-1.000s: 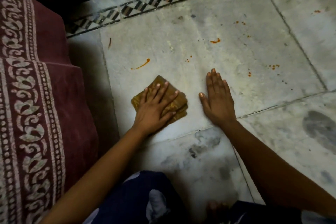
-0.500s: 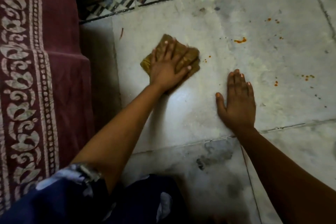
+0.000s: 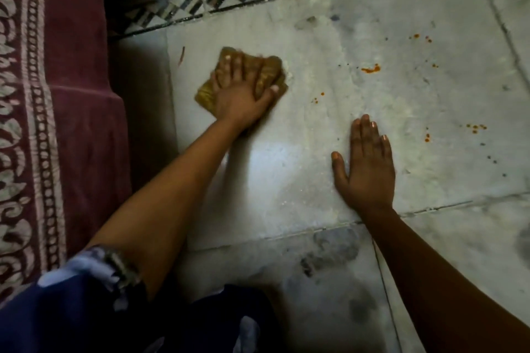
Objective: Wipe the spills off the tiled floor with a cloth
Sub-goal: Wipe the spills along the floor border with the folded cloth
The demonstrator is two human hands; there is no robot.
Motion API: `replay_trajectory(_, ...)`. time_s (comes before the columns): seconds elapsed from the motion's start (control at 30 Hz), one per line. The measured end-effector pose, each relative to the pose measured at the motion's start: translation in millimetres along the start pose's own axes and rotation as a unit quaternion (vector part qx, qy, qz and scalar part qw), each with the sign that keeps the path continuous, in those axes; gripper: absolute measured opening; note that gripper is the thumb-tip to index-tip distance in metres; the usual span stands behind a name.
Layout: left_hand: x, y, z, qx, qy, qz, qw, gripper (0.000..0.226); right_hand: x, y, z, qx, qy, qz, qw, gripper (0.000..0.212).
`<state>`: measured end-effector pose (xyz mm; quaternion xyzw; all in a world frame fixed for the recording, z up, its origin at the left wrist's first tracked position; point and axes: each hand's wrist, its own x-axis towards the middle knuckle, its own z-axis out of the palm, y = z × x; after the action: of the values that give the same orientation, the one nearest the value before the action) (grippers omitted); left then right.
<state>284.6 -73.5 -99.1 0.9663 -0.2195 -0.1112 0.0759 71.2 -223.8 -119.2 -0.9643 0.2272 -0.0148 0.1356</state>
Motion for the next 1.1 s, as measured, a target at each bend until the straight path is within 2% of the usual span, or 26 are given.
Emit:
replay_trajectory(0.1,-40.8,15.2,10.6,0.012,-0.006,0.129,0.992,0.072,0.5,-0.6,-0.8,0.003,0.001,-0.001,1.0,0.07)
replay_trajectory(0.17,-74.1,-3.7,15.1,0.017,0.002,0.185,0.983,0.068,0.2,0.0,0.1,0.007,0.006,-0.004,1.0,0.07)
replay_trajectory(0.23,-90.8,-30.5,14.1,0.011,0.015,0.163,0.986,0.063,0.8,1.5,1.2,0.007,0.008,-0.003,1.0,0.069)
replay_trajectory(0.3,-80.7,-50.3,9.1,0.014,0.019,0.083,0.996,0.064,0.6,2.1,2.3,0.007,0.007,-0.002,1.0,0.069)
replay_trajectory(0.37,-51.9,-47.8,2.6,0.01,0.024,-0.004,1.0,0.065,0.1,2.2,3.0,0.005,0.006,0.0,1.0,0.069)
replay_trajectory(0.43,-19.6,-27.7,0.1,-0.003,0.023,-0.051,0.998,0.063,0.8,2.2,1.9,0.006,0.005,-0.001,1.0,0.069)
replay_trajectory(0.47,-10.6,-16.0,0.7,-0.009,0.015,-0.046,0.999,0.063,0.7,1.6,1.6,0.007,0.003,0.0,1.0,0.069)
replay_trajectory(0.57,-23.7,12.3,8.0,-0.007,0.0,0.068,0.998,0.068,0.9,1.0,-2.3,0.011,0.012,0.001,1.0,0.069)
replay_trajectory(0.67,-70.5,-5.6,15.1,0.012,0.008,0.164,0.986,0.069,0.0,-1.5,-0.9,0.014,0.008,-0.004,1.0,0.069)
replay_trajectory(0.73,-89.5,-31.0,16.1,0.011,0.016,0.131,0.991,0.068,-0.3,0.4,0.8,0.013,0.011,-0.006,1.0,0.069)
replay_trajectory(0.8,-81.7,-46.8,11.9,0.016,0.018,0.053,0.998,0.068,0.0,1.2,0.9,0.017,0.009,-0.003,1.0,0.069)
replay_trajectory(0.87,-55.0,-42.2,7.7,-0.004,0.024,-0.023,0.999,0.065,-1.3,1.3,0.6,0.023,0.011,-0.001,1.0,0.068)
replay_trajectory(0.93,-23.2,-22.9,4.7,-0.02,0.028,-0.06,0.998,0.061,-1.5,0.5,-0.6,0.027,0.013,-0.002,1.0,0.067)
replay_trajectory(1.0,-5.4,1.8,6.6,-0.02,0.017,-0.04,0.999,0.06,-1.6,-0.3,-1.5,0.028,0.007,-0.003,1.0,0.066)
replay_trajectory(1.1,-26.7,35.8,17.4,-0.018,-0.003,0.071,0.997,0.058,-2.1,-0.1,-4.0,0.022,0.007,-0.002,1.0,0.066)
